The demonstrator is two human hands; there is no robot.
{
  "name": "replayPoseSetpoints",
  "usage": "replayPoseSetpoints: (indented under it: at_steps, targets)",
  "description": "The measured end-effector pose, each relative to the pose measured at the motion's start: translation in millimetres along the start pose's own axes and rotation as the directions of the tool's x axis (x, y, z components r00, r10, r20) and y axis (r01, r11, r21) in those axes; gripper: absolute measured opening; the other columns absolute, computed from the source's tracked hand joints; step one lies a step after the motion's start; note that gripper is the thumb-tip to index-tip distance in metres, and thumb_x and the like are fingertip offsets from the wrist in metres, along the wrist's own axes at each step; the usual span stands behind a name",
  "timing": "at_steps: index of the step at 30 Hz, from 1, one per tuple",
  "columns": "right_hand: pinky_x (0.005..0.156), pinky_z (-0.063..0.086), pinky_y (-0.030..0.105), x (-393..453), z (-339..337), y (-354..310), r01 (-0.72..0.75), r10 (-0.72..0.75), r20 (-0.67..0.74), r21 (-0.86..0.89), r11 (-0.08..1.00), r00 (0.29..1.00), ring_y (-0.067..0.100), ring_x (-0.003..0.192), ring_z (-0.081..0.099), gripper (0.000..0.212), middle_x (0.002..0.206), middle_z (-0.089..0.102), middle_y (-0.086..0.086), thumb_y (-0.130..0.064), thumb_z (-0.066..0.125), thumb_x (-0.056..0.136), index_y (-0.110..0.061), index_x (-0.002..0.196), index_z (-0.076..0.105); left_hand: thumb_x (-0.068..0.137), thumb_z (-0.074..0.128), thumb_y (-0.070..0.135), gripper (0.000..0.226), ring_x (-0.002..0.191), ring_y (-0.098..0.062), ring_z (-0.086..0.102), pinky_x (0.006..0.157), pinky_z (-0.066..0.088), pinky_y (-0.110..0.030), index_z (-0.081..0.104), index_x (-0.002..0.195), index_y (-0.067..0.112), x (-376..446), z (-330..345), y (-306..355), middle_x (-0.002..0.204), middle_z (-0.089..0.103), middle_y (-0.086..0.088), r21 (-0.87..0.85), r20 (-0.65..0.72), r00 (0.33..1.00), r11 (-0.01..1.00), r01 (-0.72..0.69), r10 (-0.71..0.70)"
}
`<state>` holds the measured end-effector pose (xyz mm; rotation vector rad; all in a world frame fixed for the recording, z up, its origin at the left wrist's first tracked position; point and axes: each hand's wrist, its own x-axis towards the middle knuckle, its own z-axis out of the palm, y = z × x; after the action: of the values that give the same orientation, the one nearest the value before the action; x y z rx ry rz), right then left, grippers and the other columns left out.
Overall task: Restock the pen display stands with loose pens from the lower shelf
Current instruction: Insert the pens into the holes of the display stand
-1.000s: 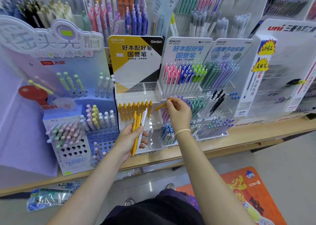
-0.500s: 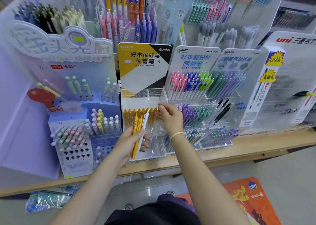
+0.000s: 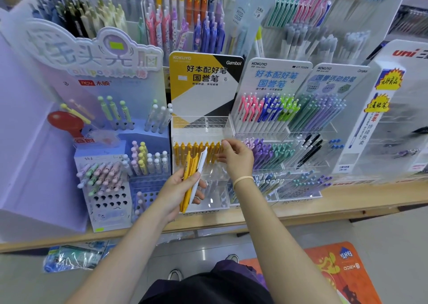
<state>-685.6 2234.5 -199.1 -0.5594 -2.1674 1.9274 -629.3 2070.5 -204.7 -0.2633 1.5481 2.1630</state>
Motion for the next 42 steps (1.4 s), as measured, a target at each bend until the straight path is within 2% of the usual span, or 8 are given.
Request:
replayPoseSetpoints:
  at_steps: [8, 13, 16, 22, 26, 30, 36, 42]
  targets:
    - [0.07, 0.061, 0.046, 8.0, 2.9, 0.1, 0.123, -0.15, -0.091, -0.249, 0.961, 0.985, 0.022, 0.068, 0.071, 0.01, 0.081, 0.071, 0.003, -0.014, 0.063, 0.095, -0.014, 0.096, 0.073, 0.101, 0.057, 0.017, 0.024, 0.061, -0.021, 0.064, 0.053, 0.053, -0.028, 0.058, 0.124, 0.013, -1.5, 0.9, -2.1, 0.079, 0.071, -0.007, 0.001, 0.01, 1.0, 1.0, 0.011, -0.011]
    - [0.071, 0.061, 0.045, 6.6, 2.6, 5.0, 0.103, -0.127, -0.078, -0.252, 0.962, 0.989, 0.02, 0.072, 0.071, 0.012, 0.086, 0.071, 0.0, -0.012, 0.064, 0.094, -0.014, 0.101, 0.073, 0.1, 0.056, 0.016, 0.022, 0.063, -0.022, 0.066, 0.055, 0.056, -0.029, 0.058, 0.123, 0.015, -3.5, -0.7, -2.2, 0.081, 0.071, -0.009, -0.03, 0.019, 1.0, 1.0, 0.009, -0.009]
    - [0.067, 0.061, 0.036, -8.5, -3.8, 0.2, 0.098, -0.119, -0.109, -0.187, 0.978, 0.987, 0.016, 0.066, 0.071, 0.015, 0.085, 0.071, 0.0, -0.014, 0.063, 0.096, -0.013, 0.108, 0.071, 0.099, 0.057, 0.015, 0.022, 0.062, -0.022, 0.067, 0.054, 0.056, -0.029, 0.059, 0.121, 0.015, -3.4, 0.3, -1.0, 0.081, 0.072, -0.01, -0.038, 0.032, 0.999, 0.999, 0.004, -0.003]
    - [0.052, 0.048, 0.027, -44.4, -9.5, -15.9, -0.011, 0.024, 0.235, -0.056, 0.998, 0.972, 0.01, 0.061, 0.062, 0.02, 0.074, 0.066, 0.003, -0.026, 0.065, 0.095, -0.007, 0.095, 0.073, 0.092, 0.065, 0.022, 0.025, 0.056, -0.02, 0.059, 0.046, 0.045, -0.026, 0.06, 0.115, 0.015, 0.2, 6.5, -1.5, 0.078, 0.064, -0.011, -0.016, 0.064, 0.998, 1.0, -0.007, 0.008]
    - [0.049, 0.036, 0.022, -46.9, -15.5, -10.6, -0.108, 0.113, 0.286, -0.033, 0.994, 0.952, 0.013, 0.055, 0.044, 0.032, 0.065, 0.045, 0.01, -0.023, 0.071, 0.091, 0.006, 0.081, 0.062, 0.098, 0.061, 0.02, 0.016, 0.051, -0.016, 0.049, 0.044, 0.034, -0.023, 0.059, 0.113, 0.016, 0.1, 10.0, -6.1, 0.071, 0.06, -0.005, 0.056, 0.13, 0.99, 0.997, 0.045, -0.052]
    - [0.048, 0.037, 0.023, -48.6, -23.8, -3.7, -0.193, 0.187, 0.293, -0.008, 0.981, 0.938, 0.01, 0.047, 0.044, 0.032, 0.055, 0.047, 0.003, -0.021, 0.067, 0.094, -0.009, 0.066, 0.059, 0.101, 0.055, 0.023, 0.016, 0.052, -0.014, 0.049, 0.042, 0.034, -0.022, 0.06, 0.113, 0.012, -1.2, 9.0, -10.7, 0.072, 0.061, -0.003, 0.068, 0.135, 0.985, 0.993, 0.095, -0.103]
    - [0.059, 0.049, 0.023, -53.1, -32.2, 15.7, -0.267, 0.247, 0.273, 0.039, 0.963, 0.93, 0.013, 0.06, 0.053, 0.023, 0.067, 0.057, 0.005, -0.016, 0.059, 0.099, 0.004, 0.105, 0.069, 0.099, 0.061, 0.018, 0.012, 0.059, -0.017, 0.063, 0.044, 0.041, -0.023, 0.064, 0.111, 0.017, 0.3, 7.9, -30.3, 0.081, 0.072, -0.003, 0.151, 0.044, 0.996, 0.986, 0.069, -0.077]
    - [0.062, 0.05, 0.022, -59.3, -46.4, 42.9, -0.178, 0.174, 0.059, 0.062, 0.982, 0.983, 0.012, 0.067, 0.052, 0.018, 0.077, 0.055, 0.006, -0.009, 0.051, 0.102, -0.006, 0.111, 0.066, 0.1, 0.06, 0.019, 0.012, 0.055, -0.018, 0.065, 0.036, 0.037, -0.019, 0.063, 0.111, 0.018, 0.8, 1.0, -64.7, 0.088, 0.074, -0.007, 0.08, -0.058, 0.984, 0.982, 0.171, -0.167]
